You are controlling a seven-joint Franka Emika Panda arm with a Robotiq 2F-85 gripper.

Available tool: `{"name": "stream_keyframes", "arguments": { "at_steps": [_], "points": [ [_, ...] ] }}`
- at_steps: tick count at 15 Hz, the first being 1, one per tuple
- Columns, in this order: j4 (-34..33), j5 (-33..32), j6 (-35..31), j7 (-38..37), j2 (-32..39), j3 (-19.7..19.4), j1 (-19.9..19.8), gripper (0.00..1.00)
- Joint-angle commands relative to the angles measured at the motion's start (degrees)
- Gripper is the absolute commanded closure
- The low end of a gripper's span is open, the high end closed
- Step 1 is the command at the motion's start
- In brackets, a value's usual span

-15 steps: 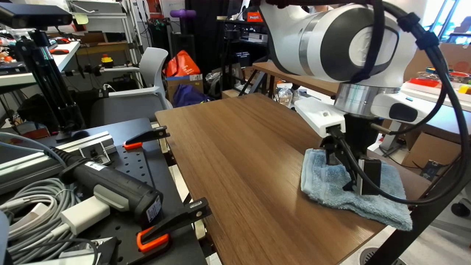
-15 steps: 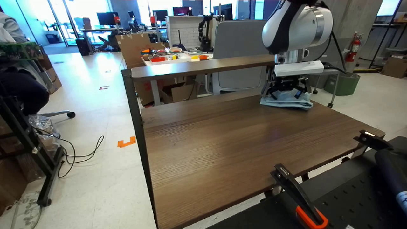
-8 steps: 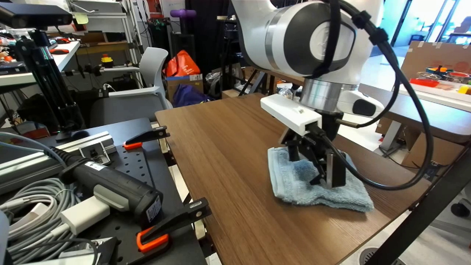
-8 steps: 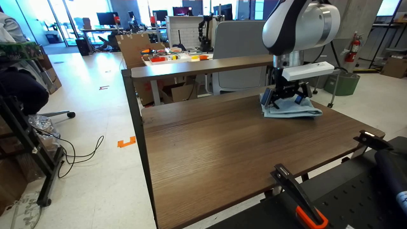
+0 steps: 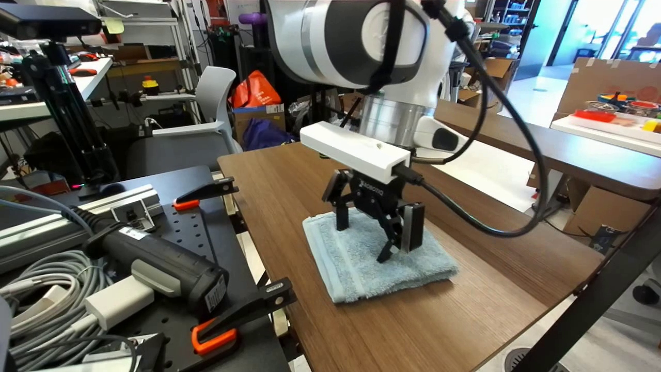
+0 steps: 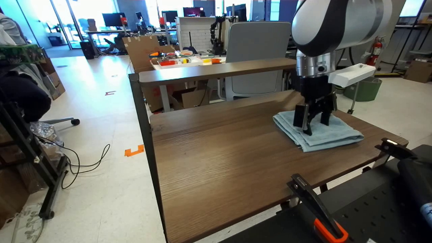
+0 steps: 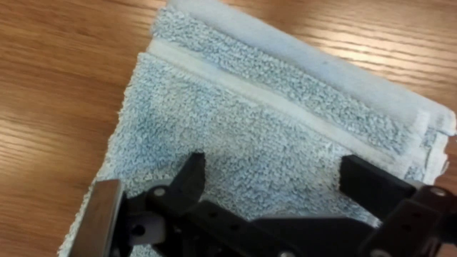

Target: Use the towel to clean the table

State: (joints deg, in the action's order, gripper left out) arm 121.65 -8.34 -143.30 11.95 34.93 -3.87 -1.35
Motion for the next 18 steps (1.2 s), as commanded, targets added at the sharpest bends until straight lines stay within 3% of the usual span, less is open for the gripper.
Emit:
{"name": "stream_keyframes", "arguments": {
  "at_steps": [1,6,8,11,14,15,18],
  "points": [
    [2.5,0.0,-1.9,2.6,0.3,6.2,1.2,0.0],
    [2.6,2.8,-4.4,3.6,3.6,14.7,3.5,0.0],
    [1.4,3.5,-5.4,3.3,4.6,16.4,4.4,0.0],
    [-3.1,5.4,-8.6,1.6,7.6,16.9,5.1,0.0],
    [-8.6,8.8,-7.7,2.1,9.7,17.1,3.3,0.0],
    [-3.6,7.4,-6.3,1.4,5.0,16.4,5.1,0.0],
    [-7.1,8.2,-6.3,1.4,6.9,16.4,4.1,0.0]
  ]
}}
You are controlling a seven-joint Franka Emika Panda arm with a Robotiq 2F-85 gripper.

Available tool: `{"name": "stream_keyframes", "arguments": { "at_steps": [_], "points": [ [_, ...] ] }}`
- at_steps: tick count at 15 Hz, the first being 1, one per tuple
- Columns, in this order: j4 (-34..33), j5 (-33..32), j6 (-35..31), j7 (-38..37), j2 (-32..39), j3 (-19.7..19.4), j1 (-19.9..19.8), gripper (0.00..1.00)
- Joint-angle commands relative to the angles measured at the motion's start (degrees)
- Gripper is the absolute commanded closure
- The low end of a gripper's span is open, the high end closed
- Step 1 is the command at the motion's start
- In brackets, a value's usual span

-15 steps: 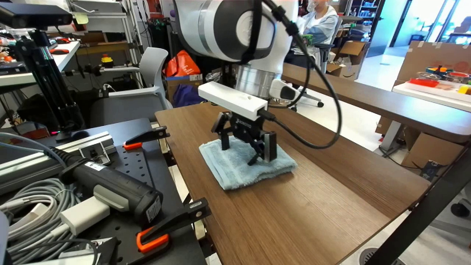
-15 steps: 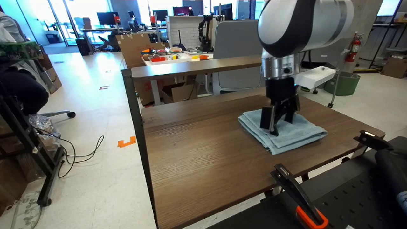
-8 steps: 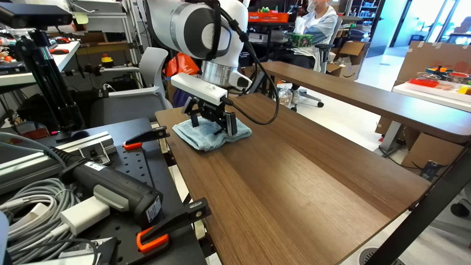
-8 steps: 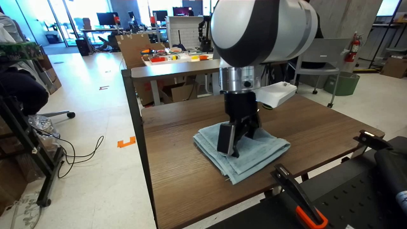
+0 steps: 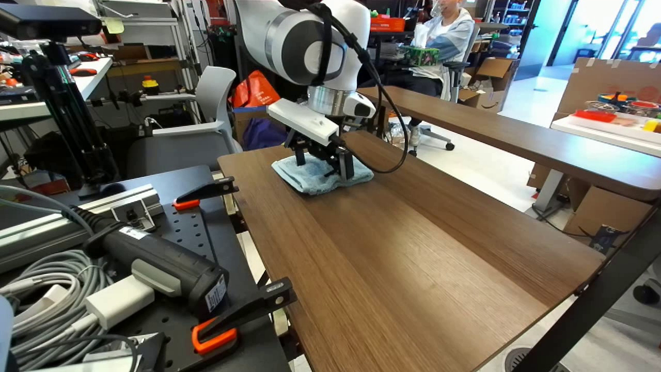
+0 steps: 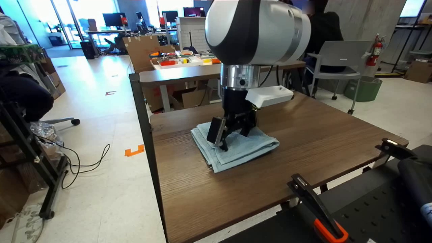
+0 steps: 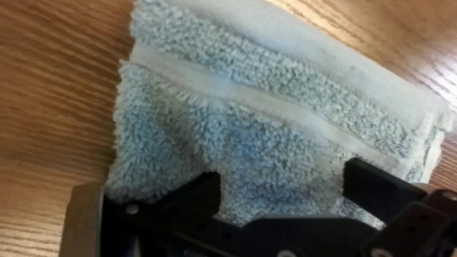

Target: Use the towel to clean the table

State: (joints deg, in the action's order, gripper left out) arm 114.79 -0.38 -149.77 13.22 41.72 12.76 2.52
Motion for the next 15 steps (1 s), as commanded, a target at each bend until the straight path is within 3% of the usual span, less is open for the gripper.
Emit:
{"name": "stream_keyframes", "arguments": {
  "at_steps": [1,5,8,15],
  "points": [
    [-0.4,0.3,0.2,0.2,0.2,-0.2,0.2,0.0],
    [-5.2,4.9,3.1,1.0,3.3,1.5,-3.6,0.0],
    [-10.3,8.8,4.8,0.0,6.3,2.4,-4.3,0.0],
    [-19.5,12.7,4.6,-4.5,12.6,3.0,-1.1,0.0]
  ]
}}
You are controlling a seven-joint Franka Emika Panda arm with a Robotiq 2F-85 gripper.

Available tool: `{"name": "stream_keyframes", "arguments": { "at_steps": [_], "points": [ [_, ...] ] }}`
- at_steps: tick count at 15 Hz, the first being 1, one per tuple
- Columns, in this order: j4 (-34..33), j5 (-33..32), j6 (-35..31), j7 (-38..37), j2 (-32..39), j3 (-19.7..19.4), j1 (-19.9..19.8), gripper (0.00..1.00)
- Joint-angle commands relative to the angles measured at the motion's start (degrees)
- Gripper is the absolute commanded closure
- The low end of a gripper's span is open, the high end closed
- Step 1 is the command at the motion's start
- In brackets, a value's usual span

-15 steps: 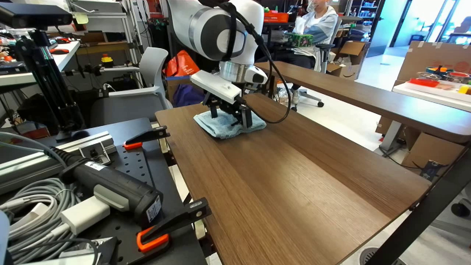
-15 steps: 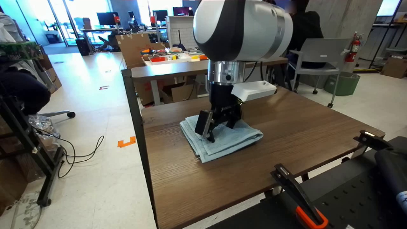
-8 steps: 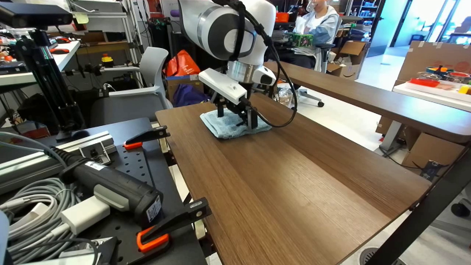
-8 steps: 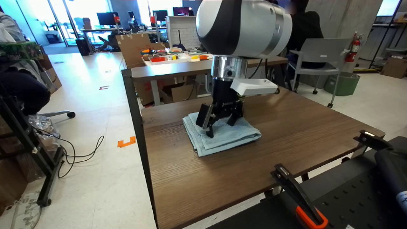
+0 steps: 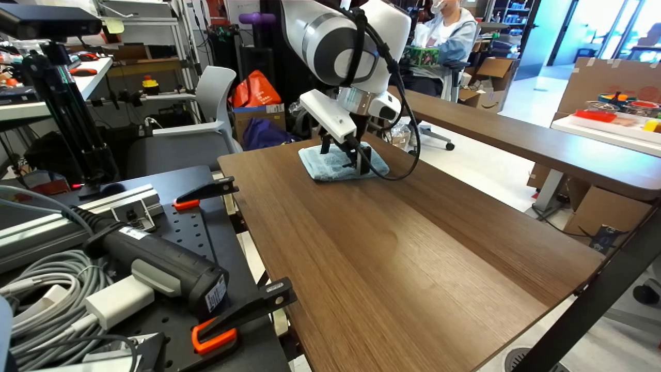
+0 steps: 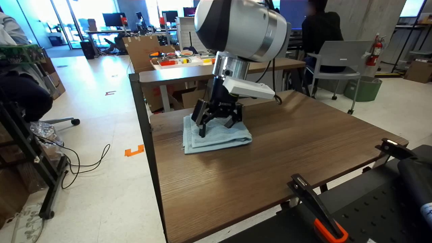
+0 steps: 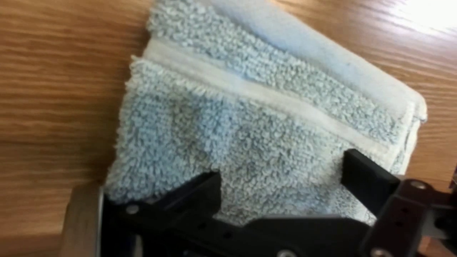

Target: Use the towel to clean the table

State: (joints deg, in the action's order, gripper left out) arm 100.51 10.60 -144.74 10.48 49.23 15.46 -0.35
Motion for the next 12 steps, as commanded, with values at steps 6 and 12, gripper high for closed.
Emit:
{"name": "stream_keyframes", "arguments": {
  "at_steps": [6,12],
  "points": [
    [-7.9,-0.1,-2.0,-4.2,6.0,-3.1,2.8,0.0],
    [-8.3,-0.1,-5.2,-5.5,5.6,-7.7,-0.6,0.0]
  ]
}}
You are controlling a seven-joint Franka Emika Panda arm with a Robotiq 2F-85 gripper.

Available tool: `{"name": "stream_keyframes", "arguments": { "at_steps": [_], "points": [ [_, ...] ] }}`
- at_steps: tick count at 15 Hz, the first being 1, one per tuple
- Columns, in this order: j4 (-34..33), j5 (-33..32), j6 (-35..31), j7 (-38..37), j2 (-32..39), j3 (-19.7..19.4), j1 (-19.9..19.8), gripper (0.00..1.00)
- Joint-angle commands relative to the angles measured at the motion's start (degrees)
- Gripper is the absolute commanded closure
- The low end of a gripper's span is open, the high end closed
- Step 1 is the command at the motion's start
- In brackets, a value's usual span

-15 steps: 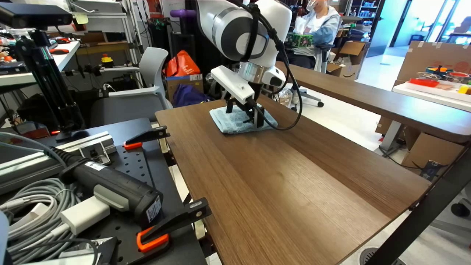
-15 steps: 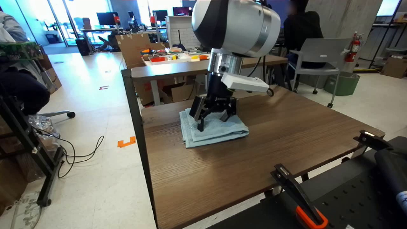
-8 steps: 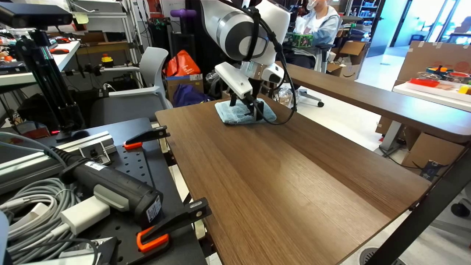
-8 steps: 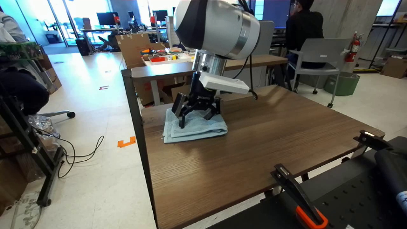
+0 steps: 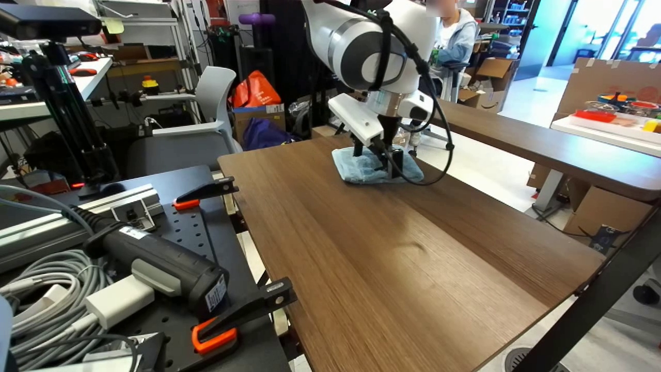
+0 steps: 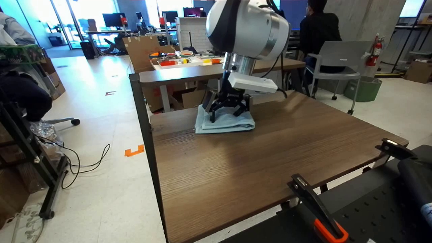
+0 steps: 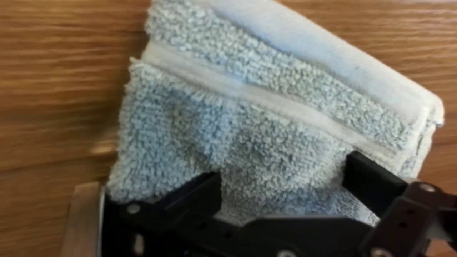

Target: Use the towel to clean the table

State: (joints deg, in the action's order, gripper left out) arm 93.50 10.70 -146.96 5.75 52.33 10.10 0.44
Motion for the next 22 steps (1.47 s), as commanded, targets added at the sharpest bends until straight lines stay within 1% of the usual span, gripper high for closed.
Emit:
{"name": "stream_keyframes", "arguments": {
  "at_steps": [1,2,4,6,8,12,15,16,18,19,20,22],
  "points": [
    [-1.3,0.0,-3.6,-0.9,2.7,-2.8,-2.3,0.0],
    [-0.7,0.0,-5.1,-1.2,2.7,-3.5,-2.9,0.0],
    [0.2,-1.2,-10.0,-2.9,3.3,-6.5,-2.6,0.0],
    [0.6,-3.0,-16.2,-4.8,4.7,-10.3,-1.4,0.0],
    [1.0,-4.8,-20.1,-7.2,6.2,-14.3,0.2,0.0],
    [1.4,-7.4,-24.8,-12.7,8.2,-20.6,3.6,0.0],
    [4.3,-8.3,-25.9,-14.8,6.8,-24.0,6.0,0.0],
    [5.7,-8.5,-25.7,-15.1,6.0,-24.5,6.6,0.0],
    [9.7,-9.1,-24.9,-13.3,3.4,-23.2,5.9,0.0],
    [12.4,-9.4,-24.1,-11.4,1.4,-20.7,4.5,0.0],
    [17.0,-9.4,-25.2,-9.3,-2.2,-17.6,2.9,0.0],
    [22.0,-10.7,-25.7,-6.1,-6.2,-15.2,1.7,0.0]
  ]
}}
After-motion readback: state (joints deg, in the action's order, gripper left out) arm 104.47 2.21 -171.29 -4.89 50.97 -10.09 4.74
